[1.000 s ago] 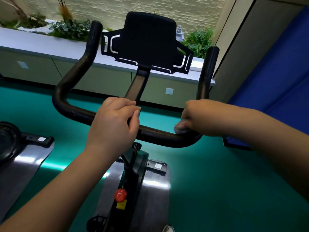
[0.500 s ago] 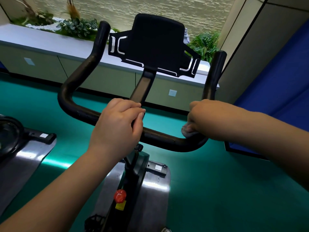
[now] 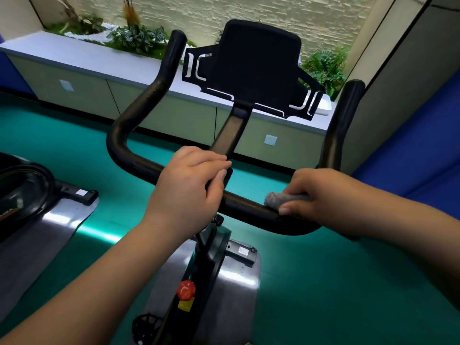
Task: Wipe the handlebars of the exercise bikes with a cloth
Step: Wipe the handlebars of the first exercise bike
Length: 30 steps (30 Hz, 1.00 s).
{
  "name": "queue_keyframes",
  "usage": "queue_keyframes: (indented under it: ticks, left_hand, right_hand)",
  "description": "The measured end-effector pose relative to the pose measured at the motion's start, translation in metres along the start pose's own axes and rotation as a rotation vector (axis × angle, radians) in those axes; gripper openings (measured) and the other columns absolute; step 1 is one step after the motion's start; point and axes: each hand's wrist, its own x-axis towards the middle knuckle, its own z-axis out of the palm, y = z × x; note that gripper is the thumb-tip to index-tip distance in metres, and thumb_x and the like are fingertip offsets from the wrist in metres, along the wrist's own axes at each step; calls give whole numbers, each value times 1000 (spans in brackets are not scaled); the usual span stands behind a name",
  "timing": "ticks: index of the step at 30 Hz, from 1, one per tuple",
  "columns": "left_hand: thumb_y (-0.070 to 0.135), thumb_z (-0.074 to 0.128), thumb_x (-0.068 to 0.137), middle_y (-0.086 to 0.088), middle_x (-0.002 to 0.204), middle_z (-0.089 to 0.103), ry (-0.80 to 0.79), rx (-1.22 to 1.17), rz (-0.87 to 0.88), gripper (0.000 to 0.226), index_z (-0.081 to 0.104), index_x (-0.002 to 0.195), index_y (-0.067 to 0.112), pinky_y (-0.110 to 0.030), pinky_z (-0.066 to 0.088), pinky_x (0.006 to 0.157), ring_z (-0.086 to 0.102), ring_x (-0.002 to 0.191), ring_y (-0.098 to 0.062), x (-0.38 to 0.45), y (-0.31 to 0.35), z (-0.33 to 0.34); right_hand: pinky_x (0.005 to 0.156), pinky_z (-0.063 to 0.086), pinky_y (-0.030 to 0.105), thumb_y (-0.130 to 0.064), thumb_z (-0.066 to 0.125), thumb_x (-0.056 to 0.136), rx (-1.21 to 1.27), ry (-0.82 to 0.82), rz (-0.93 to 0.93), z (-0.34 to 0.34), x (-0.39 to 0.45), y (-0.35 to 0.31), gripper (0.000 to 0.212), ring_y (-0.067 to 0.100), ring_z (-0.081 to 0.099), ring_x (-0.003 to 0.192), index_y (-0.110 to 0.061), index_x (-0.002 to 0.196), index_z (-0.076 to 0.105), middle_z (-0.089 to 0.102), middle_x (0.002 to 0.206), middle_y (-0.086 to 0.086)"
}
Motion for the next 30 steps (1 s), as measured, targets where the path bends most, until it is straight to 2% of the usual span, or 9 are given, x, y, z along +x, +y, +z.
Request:
queue_keyframes:
  ticks: [3,7,9,13,16,21,25,30]
  left_hand:
    - [16,53,89,1,100,71,29,-27,-18,25,74,100,9,-18,37,96,59,97,-20,-1,-4,-1]
    - [17,52,88,0,100,71,50,-32,-22,26,74,99,9,-19,38,96,59,96,-22,-1,-4,1]
    - [16,52,88,0,100,71,53,-31,-18,26,74,99,9,-18,38,96,60,96,-22,0,-2,1]
    - [16,52,88,0,100,71,51,-17,-24,26,74,100,8,-18,38,96,59,97,-20,-1,-1,1]
    - [14,53,88,0,99,71,58,-8,-25,25,74,100,8,-18,38,95,59,96,-21,-1,-1,2]
    - [15,52,88,-1,99,71,61,-16,-21,26,74,98,8,-18,38,94,59,94,-21,-1,-3,2]
    - [14,53,87,0,99,71,69,-54,-22,25,75,98,8,-15,37,94,60,94,-20,-1,-5,2]
    - [7,58,85,1,97,71,86,-92,-23,20,75,95,8,-19,41,93,61,94,-19,0,-7,0]
  right_hand:
    - [79,49,42,-42,64,84,96,100,-62,7,2,-9,27,22,60,83,-17,91,71,62,88,6]
    - [84,43,30,-38,66,84,213,249,-155,19,18,-33,24,13,54,90,-29,107,70,56,94,-3]
    - [83,42,28,-39,67,83,205,242,-159,19,18,-30,25,11,53,90,-28,106,69,56,94,-6]
    - [83,46,35,-40,71,79,146,176,-143,13,5,-7,21,13,55,88,-26,95,69,57,91,-6]
    - [82,47,36,-36,74,77,244,278,-195,20,8,-12,21,11,56,87,-25,95,71,57,90,-7]
    - [79,46,25,-31,80,73,365,449,-321,38,24,-43,31,12,56,86,-24,101,71,57,92,-3]
    - [71,42,16,-34,78,72,315,418,-380,37,4,-16,26,0,54,81,-32,96,70,52,87,-17]
    - [68,40,14,-31,79,72,292,495,-400,43,-2,-16,24,2,51,75,-28,95,71,51,85,-13]
